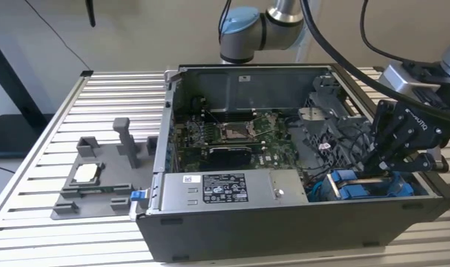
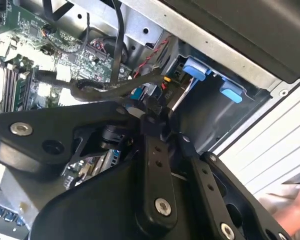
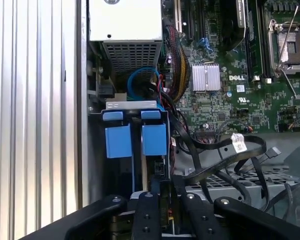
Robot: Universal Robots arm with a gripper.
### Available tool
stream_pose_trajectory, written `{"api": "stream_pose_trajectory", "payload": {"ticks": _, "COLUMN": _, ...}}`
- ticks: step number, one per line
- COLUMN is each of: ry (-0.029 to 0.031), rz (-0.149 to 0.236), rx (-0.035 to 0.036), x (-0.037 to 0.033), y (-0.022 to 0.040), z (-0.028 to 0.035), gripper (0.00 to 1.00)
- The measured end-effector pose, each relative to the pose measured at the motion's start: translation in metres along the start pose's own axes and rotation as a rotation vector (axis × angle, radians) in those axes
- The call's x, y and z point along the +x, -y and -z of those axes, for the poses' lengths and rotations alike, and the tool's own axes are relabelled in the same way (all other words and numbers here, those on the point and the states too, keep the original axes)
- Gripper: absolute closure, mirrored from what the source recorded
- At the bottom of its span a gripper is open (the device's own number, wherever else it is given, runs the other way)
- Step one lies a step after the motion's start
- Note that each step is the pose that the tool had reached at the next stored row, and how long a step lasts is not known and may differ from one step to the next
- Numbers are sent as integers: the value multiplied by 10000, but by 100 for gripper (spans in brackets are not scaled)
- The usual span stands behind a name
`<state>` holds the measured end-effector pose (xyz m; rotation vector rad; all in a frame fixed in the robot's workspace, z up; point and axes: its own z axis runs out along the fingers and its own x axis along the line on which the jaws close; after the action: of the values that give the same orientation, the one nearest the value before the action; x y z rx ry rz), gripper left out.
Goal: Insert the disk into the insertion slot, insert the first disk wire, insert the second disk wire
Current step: 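Insert the second disk wire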
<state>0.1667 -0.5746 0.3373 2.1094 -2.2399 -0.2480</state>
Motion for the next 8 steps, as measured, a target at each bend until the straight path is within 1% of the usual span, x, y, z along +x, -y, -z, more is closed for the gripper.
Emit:
{"api": "stream_pose_trajectory", "payload": {"ticks": 1, "ry": 3, "rz": 0, "rx": 0, "x": 0, "y": 0, "z": 1, "gripper": 76}}
{"api": "stream_pose_trajectory", "payload": {"ticks": 2, "ry": 3, "rz": 0, "rx": 0, "x": 1, "y": -1, "z": 2, "gripper": 76}}
{"api": "stream_pose_trajectory", "payload": {"ticks": 4, "ry": 6, "rz": -1, "rx": -1, "x": 1, "y": -2, "z": 5, "gripper": 78}}
{"api": "stream_pose_trajectory", "payload": {"ticks": 5, "ry": 11, "rz": -1, "rx": 0, "x": 1, "y": -2, "z": 5, "gripper": 83}}
{"api": "stream_pose_trajectory", "payload": {"ticks": 8, "ry": 24, "rz": 2, "rx": -1, "x": 1, "y": -2, "z": 4, "gripper": 83}}
